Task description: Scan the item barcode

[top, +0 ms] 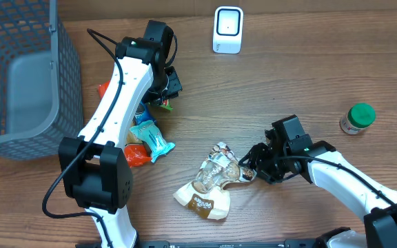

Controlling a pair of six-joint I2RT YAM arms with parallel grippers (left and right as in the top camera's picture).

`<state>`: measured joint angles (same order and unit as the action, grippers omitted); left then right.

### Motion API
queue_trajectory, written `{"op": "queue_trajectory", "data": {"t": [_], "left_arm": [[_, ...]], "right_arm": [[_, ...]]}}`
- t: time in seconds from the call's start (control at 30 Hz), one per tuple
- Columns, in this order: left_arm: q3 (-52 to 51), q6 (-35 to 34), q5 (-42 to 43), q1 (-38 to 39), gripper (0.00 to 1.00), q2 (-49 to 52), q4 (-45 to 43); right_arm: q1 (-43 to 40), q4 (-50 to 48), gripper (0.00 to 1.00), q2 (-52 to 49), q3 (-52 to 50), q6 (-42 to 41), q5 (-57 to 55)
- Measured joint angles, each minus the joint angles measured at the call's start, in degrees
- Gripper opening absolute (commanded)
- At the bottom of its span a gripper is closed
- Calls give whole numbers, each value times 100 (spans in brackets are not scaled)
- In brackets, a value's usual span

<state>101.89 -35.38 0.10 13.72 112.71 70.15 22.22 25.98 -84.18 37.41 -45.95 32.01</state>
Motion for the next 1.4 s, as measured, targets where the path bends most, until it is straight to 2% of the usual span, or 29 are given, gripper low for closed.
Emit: {"op": "queue_trajectory", "data": {"t": [0.1,0.17,0.33,0.47,0.63,0.87,1.17,1.4], "left_arm": [[2,0,0,0,29,0,2],[0,0,-2,0,29,0,11],[0,0,0,0,29,0,11],[0,0,0,0,29,0,13],[2,0,0,0,29,0,13],[0,0,-17,0,29,0,11],[2,0,-22,0,29,0,-7],[0,2,-20,0,29,0,-7]], "right_arm": [[0,-192,9,0,-4,-42,-37],[0,-350,4,0,-9,-42,-39],[0,-693,4,0,-11,35,37],[-13,-542,4,0,59,393,50],[-208,702,4,0,796,1060,-389],[-343,2527,4,0,2297,1996,-2048],[-310,3501,4,-118,3386,2787,-3578],[249,3897,4,-1244,4015,2909,-4131]]}}
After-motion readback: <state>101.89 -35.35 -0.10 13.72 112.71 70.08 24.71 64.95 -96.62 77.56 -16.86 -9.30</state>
